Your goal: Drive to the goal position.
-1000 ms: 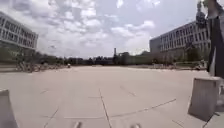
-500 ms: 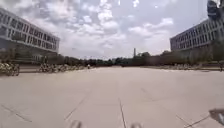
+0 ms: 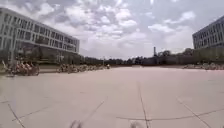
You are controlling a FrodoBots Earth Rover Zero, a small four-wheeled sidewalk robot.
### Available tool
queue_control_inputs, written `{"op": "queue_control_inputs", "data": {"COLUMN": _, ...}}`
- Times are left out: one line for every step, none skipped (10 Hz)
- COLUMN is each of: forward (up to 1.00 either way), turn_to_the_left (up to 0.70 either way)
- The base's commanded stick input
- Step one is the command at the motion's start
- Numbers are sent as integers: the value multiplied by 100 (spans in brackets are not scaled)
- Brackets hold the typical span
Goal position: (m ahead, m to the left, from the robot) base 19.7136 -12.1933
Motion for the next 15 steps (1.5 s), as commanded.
{"op": "queue_control_inputs", "data": {"forward": 99, "turn_to_the_left": 4}}
{"op": "queue_control_inputs", "data": {"forward": 99, "turn_to_the_left": 4}}
{"op": "queue_control_inputs", "data": {"forward": 99, "turn_to_the_left": 4}}
{"op": "queue_control_inputs", "data": {"forward": 99, "turn_to_the_left": 4}}
{"op": "queue_control_inputs", "data": {"forward": 99, "turn_to_the_left": 4}}
{"op": "queue_control_inputs", "data": {"forward": 99, "turn_to_the_left": 4}}
{"op": "queue_control_inputs", "data": {"forward": 99, "turn_to_the_left": 4}}
{"op": "queue_control_inputs", "data": {"forward": 99, "turn_to_the_left": 4}}
{"op": "queue_control_inputs", "data": {"forward": 99, "turn_to_the_left": 4}}
{"op": "queue_control_inputs", "data": {"forward": 99, "turn_to_the_left": -26}}
{"op": "queue_control_inputs", "data": {"forward": 99, "turn_to_the_left": -40}}
{"op": "queue_control_inputs", "data": {"forward": 99, "turn_to_the_left": -40}}
{"op": "queue_control_inputs", "data": {"forward": 99, "turn_to_the_left": -40}}
{"op": "queue_control_inputs", "data": {"forward": 99, "turn_to_the_left": -40}}
{"op": "queue_control_inputs", "data": {"forward": 99, "turn_to_the_left": -40}}
